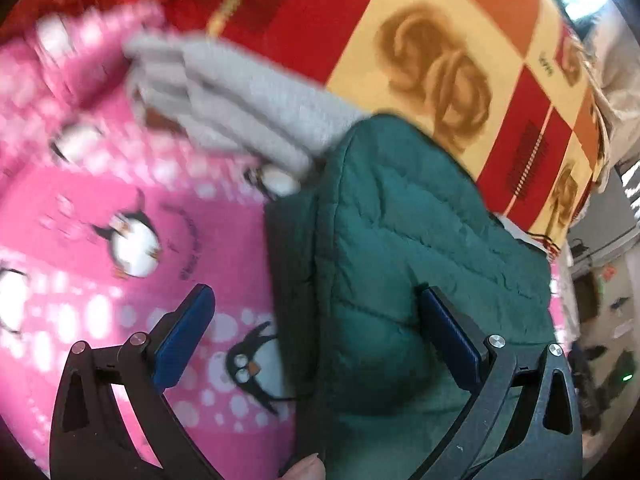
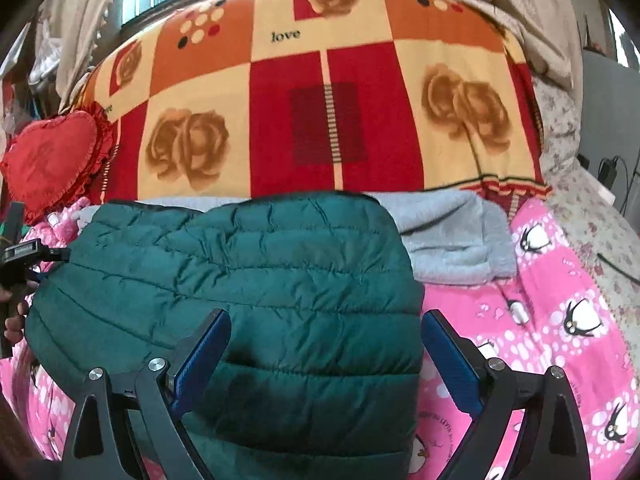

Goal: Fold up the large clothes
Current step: 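Grasp the edge of the folded jacket with the left gripper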

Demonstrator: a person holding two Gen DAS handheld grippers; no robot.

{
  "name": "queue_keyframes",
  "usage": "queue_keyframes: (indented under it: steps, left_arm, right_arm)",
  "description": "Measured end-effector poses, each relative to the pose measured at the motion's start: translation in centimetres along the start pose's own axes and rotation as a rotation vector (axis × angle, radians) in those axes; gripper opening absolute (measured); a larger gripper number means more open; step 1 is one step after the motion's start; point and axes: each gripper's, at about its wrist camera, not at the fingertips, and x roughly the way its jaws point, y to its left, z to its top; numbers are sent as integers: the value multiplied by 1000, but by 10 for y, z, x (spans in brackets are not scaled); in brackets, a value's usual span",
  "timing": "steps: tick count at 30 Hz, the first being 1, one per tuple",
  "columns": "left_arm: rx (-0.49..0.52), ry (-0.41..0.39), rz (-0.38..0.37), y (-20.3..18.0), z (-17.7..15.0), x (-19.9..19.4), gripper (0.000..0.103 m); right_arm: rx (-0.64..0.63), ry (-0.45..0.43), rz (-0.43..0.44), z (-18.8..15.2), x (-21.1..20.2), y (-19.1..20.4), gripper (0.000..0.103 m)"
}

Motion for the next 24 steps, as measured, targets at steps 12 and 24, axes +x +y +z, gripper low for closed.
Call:
queue_keyframes:
  steps: [12,24]
  left_arm:
    - [126,-39,-97,4,6,11,103]
    - [122,-16,-409,12,8,19,102]
  right_arm:
    - [45,-23,13,4,-7,-16,94]
    - [244,-51,13,1,-17,-73,95]
